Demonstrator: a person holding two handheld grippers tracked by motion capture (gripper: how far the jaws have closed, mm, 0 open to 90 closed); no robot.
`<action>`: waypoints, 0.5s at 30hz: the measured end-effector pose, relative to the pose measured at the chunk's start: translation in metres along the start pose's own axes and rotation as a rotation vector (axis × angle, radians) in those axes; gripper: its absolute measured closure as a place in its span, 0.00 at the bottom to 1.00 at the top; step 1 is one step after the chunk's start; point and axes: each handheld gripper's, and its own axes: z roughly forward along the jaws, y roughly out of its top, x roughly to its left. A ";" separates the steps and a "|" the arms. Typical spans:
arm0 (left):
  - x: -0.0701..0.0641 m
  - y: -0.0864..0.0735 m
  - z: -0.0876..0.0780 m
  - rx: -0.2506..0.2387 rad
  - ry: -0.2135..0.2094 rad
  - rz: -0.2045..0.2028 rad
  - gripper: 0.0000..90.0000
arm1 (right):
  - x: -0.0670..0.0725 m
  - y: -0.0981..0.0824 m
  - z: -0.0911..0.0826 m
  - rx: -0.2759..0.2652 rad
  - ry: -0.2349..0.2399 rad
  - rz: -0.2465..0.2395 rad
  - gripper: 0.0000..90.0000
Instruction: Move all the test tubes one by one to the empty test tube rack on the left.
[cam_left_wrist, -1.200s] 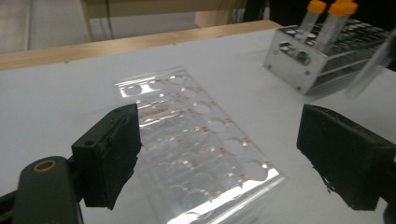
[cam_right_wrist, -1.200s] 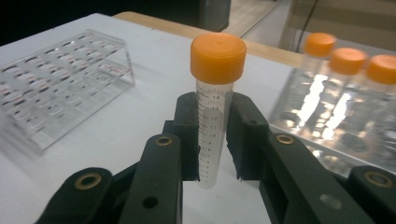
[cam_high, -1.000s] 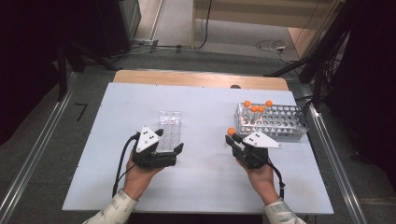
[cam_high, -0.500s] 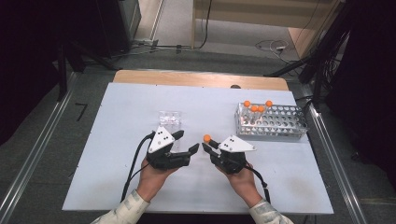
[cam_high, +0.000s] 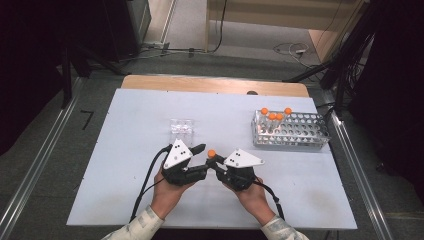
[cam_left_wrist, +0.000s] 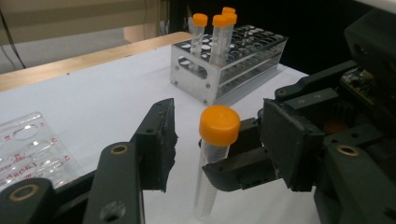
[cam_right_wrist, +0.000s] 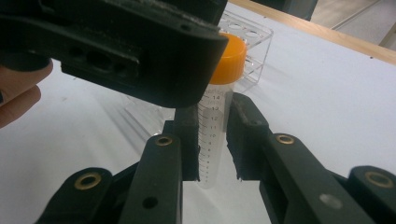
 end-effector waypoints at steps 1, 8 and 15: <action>0.000 0.000 0.000 0.000 0.000 0.000 0.51 | 0.000 0.000 0.000 0.000 0.000 0.000 0.81; -0.001 -0.002 0.001 0.022 0.013 0.030 0.63 | 0.003 0.002 0.000 -0.008 0.009 0.002 0.81; -0.003 -0.003 0.002 0.026 0.024 0.048 0.73 | 0.003 0.002 0.000 -0.008 0.011 0.001 0.81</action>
